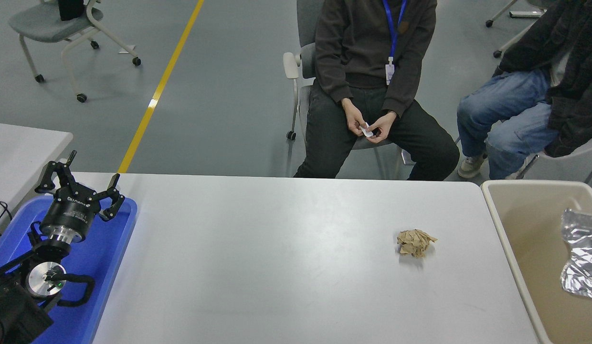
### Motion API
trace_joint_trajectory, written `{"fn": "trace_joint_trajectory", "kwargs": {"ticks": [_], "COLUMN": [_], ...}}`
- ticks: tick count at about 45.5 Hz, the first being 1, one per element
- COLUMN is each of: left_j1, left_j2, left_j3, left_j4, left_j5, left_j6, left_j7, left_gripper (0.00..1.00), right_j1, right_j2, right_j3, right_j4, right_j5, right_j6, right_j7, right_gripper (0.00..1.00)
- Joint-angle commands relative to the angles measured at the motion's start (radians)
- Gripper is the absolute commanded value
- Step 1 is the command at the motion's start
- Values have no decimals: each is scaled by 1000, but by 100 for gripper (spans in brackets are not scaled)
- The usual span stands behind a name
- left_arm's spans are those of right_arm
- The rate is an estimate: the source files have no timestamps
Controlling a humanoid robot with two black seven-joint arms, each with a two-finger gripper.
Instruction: Clean the table surface
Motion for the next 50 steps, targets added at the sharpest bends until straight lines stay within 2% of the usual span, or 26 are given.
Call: {"fn": "trace_joint_trajectory", "kwargs": {"ticks": [1, 18, 35, 41, 45, 49, 50], "left_j1": [0, 0, 0, 0, 0, 0, 0], "left_j2": [0, 0, 0, 0, 0, 0, 0], "left_j3": [0, 0, 0, 0, 0, 0, 0], "left_j4": [0, 0, 0, 0, 0, 0, 0], "left_j5": [0, 0, 0, 0, 0, 0, 0], "left_j6": [0, 0, 0, 0, 0, 0, 0], "left_j7": [0, 0, 0, 0, 0, 0, 0], "left_gripper": [100, 100, 100, 100, 100, 100, 100], "right_j1": [-13, -13, -17, -17, -17, -15, -17], "right_j2": [50, 87, 91, 91, 91, 91, 91], "right_j3": [-35, -136, -134, -134, -134, -134, -134], "right_j4": [-37, -37, -39, -39, -39, -39, -39], "right_j5": [29, 32, 37, 49, 80, 118, 126], "right_j6": [-66, -141, -149, -146, -144, -144, -143], "right_j7": [-51, -135, -147, -187, -218, -236, -236], "right_gripper": [0, 0, 0, 0, 15, 48, 54]}}
